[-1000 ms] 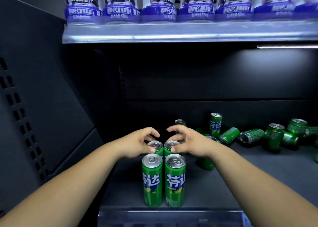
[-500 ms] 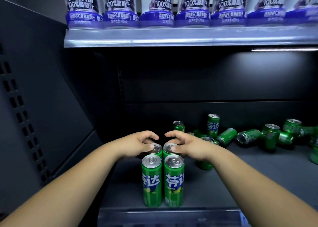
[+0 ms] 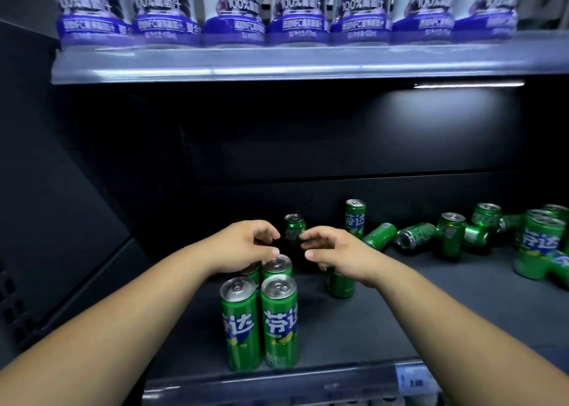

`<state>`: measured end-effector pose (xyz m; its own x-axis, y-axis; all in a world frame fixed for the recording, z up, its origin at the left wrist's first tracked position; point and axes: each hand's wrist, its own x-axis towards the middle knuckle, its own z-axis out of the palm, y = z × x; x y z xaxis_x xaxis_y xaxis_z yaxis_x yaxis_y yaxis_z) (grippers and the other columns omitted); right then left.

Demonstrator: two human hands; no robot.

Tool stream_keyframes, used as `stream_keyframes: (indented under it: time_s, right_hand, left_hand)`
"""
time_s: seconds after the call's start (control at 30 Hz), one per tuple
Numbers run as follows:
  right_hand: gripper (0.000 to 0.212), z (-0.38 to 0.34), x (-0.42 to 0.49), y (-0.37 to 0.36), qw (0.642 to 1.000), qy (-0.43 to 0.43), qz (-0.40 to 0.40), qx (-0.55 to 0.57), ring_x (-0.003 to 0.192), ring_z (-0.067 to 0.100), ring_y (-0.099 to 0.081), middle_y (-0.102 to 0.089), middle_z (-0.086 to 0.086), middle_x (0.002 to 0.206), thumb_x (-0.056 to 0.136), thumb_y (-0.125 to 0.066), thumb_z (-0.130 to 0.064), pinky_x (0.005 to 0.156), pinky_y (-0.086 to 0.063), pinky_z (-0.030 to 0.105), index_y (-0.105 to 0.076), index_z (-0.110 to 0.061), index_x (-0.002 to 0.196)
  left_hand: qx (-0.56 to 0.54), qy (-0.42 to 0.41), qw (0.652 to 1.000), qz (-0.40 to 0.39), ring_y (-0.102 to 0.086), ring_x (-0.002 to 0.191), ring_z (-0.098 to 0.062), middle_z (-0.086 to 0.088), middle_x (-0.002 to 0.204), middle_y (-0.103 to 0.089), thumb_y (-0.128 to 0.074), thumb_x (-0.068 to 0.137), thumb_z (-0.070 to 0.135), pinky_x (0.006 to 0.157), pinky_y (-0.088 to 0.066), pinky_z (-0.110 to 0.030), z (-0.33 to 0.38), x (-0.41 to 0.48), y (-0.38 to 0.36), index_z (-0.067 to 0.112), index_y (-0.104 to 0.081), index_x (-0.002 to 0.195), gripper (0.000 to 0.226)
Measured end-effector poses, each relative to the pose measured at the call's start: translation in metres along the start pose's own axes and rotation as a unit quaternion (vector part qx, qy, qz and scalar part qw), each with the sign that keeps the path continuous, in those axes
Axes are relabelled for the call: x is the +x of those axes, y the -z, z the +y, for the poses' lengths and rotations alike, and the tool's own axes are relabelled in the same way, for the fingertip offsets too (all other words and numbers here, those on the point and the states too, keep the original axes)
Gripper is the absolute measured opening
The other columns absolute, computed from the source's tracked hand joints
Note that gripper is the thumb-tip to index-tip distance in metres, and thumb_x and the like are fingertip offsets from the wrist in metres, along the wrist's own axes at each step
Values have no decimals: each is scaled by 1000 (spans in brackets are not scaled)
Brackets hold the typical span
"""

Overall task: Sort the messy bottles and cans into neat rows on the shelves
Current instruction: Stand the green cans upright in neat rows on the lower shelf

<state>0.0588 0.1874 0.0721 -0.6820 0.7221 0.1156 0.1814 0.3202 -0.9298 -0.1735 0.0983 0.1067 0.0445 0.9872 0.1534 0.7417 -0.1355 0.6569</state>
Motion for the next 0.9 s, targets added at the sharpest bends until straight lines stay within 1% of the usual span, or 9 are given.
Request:
stream_keyframes:
  time_s: [0.07, 0.13, 0.23, 0.37, 0.43, 0.53, 0.67, 0.8, 0.9]
  right_hand:
    - [28, 5, -6, 15, 1000, -2, 31, 2, 86, 2, -64, -69, 3, 114, 91, -70, -9, 74, -50, 23, -65, -21, 117]
    - [29, 11, -10, 32, 998, 0, 57, -5, 91, 2, -64, -69, 1, 111, 91, -70, -9, 70, -48, 12, -65, -18, 118]
    - [28, 22, -15, 61, 996, -6, 89, 2, 91, 3, -65, -70, 1, 107, 90, -71, -7, 68, -49, 11, -65, -15, 116]
    - [29, 46, -18, 105, 994, -24, 109, -12, 89, 4, -66, -71, 1, 108, 90, -72, -11, 66, -49, 13, -66, -16, 118]
    - [29, 59, -19, 129, 992, -35, 119, -29, 87, 6, -64, -72, 2, 108, 89, -72, -13, 67, -50, 17, -66, -16, 118]
    - [32, 83, -19, 161, 990, -45, 132, -36, 87, 5, -63, -69, 6, 115, 90, -71, -10, 66, -47, 12, -64, -13, 120]
    - [30, 120, -14, 194, 984, -68, 161, -20, 92, 12, -63, -68, 12, 116, 87, -74, -8, 67, -48, 20, -63, -19, 113]
    - [40, 146, -2, 208, 984, -78, 160, -4, 91, 7, -62, -65, 0, 111, 84, -76, -7, 71, -51, 16, -59, -18, 118]
    - [46, 163, 13, 207, 985, -84, 152, -3, 105, 21, -65, -65, 7, 119, 80, -81, -8, 89, -55, 31, -58, -24, 116]
  left_hand:
    - [23, -12, 1000, -2, -63, 107, -6, 9, 113, -66, -77, 85, 27, 98, -51, -30, 14, 11, -7, 32, -65, 110, 28]
    - [46, -15, 999, -5, -63, 108, -6, 9, 114, -67, -76, 85, 26, 100, -50, -30, 29, 25, -16, 28, -65, 114, 31]
    - [83, -32, 996, -23, -65, 105, -9, 4, 113, -69, -76, 84, 28, 100, -50, -35, 49, 50, -30, 25, -66, 114, 32]
    - [171, -38, 984, -46, -63, 104, -11, 5, 116, -67, -73, 86, 34, 95, -51, -32, 76, 87, -46, 27, -63, 120, 35]
    - [175, -24, 983, -50, -62, 105, -9, 9, 118, -65, -72, 86, 38, 91, -52, -30, 90, 108, -55, 33, -62, 119, 34]
    - [159, 4, 986, -54, -62, 101, -6, 13, 116, -64, -71, 86, 40, 77, -52, -23, 111, 140, -70, 35, -61, 118, 34]
    - [158, 4, 987, -30, -64, 101, -9, 9, 112, -66, -74, 84, 36, 93, -52, -30, 127, 183, -95, 29, -64, 119, 37]
    - [159, 23, 987, 0, -64, 98, -13, 0, 111, -66, -79, 80, 29, 89, -51, -26, 118, 220, -121, 23, -65, 118, 41]
    - [150, 62, 986, 26, -62, 100, -16, -3, 115, -62, -79, 79, 26, 84, -49, -25, 101, 234, -137, 21, -63, 122, 46]
